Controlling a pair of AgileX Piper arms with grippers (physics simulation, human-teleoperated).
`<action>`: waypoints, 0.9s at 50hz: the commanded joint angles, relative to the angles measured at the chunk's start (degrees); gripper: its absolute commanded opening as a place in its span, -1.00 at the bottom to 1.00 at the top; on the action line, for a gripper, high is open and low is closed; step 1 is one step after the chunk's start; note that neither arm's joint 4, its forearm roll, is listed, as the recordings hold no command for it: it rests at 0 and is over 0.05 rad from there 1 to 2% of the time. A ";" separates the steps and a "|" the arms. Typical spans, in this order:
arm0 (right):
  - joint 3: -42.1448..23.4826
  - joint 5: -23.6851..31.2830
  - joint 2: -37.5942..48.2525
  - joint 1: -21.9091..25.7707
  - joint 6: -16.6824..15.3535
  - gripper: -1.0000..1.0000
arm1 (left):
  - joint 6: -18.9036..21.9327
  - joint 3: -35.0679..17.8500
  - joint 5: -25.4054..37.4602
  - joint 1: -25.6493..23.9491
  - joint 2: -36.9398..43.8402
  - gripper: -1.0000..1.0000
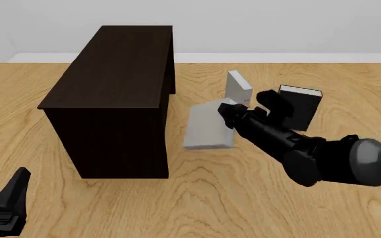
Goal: Pick up the book on the right and place it under the cabinet shelf.
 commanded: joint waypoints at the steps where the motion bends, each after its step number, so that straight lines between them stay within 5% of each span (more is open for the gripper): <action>1: -3.32 -4.52 7.82 -0.33 3.18 -1.00 | -0.03 0.00 0.07 -0.06 0.00 1.00; 20: -6.04 -11.73 17.70 0.35 7.51 -1.00 | -0.03 0.00 0.07 -0.05 0.00 1.00; 45: -6.34 -14.03 22.08 -1.04 7.65 -1.00 | -0.02 0.03 0.04 -0.04 0.00 1.00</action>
